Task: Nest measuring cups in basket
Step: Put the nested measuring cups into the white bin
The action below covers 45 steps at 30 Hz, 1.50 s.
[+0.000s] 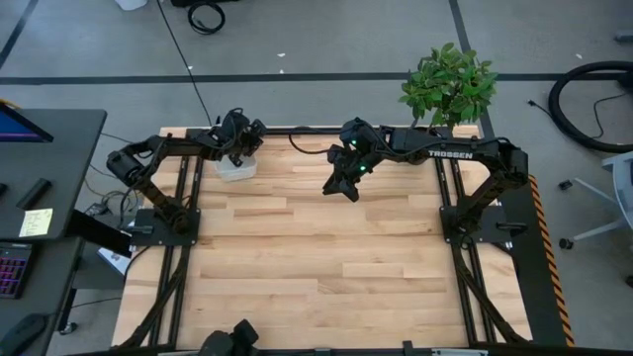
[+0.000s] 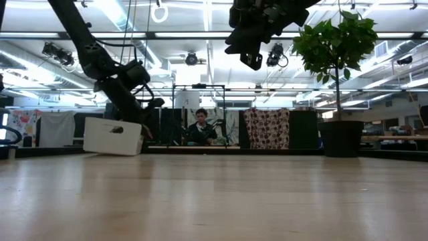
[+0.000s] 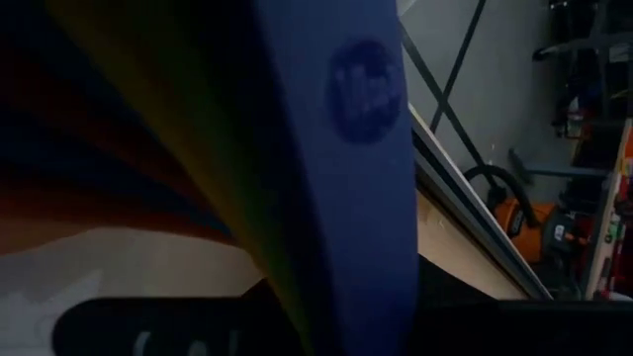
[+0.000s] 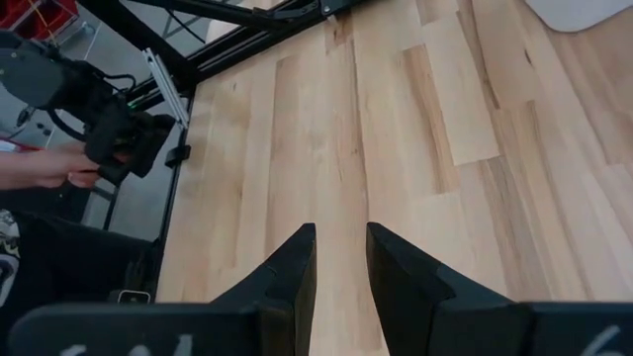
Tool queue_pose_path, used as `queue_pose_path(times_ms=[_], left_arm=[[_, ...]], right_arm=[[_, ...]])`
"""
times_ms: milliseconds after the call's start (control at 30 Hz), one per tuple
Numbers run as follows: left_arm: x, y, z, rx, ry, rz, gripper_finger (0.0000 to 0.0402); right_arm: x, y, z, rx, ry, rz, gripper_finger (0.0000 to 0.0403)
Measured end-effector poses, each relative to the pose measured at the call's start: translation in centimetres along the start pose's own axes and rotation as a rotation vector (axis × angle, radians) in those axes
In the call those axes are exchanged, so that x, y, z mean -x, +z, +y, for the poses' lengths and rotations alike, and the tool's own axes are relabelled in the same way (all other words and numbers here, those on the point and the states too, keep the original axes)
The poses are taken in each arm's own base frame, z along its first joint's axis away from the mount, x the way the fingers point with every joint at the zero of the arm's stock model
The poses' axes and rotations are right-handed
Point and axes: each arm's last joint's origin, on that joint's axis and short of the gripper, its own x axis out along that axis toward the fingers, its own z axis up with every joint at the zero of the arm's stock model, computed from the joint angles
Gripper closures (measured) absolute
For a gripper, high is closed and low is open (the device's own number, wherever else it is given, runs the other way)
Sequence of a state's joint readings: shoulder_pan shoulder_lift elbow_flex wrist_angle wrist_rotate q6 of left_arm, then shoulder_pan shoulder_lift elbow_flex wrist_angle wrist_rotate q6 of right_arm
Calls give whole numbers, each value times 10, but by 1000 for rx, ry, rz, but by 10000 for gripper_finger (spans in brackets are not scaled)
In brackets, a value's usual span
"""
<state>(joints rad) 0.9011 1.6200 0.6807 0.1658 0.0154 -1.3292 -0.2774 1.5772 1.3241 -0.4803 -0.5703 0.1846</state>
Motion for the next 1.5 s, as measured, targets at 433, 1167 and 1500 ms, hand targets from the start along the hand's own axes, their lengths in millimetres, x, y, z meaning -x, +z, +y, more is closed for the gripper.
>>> queue_pose_path(times_ms=[433, 1167, 1500], left_arm=[[2, 17, 6, -159, -88, 236, 355], [3, 19, 13, -240, -88, 351, 301], [3, 19, 13, -190, -92, 361, 295]], right_arm=[[0, 0, 0, -7, 0, 0, 306], [0, 0, 0, -7, 0, 0, 306], [0, 0, 0, -32, 7, 1, 306]])
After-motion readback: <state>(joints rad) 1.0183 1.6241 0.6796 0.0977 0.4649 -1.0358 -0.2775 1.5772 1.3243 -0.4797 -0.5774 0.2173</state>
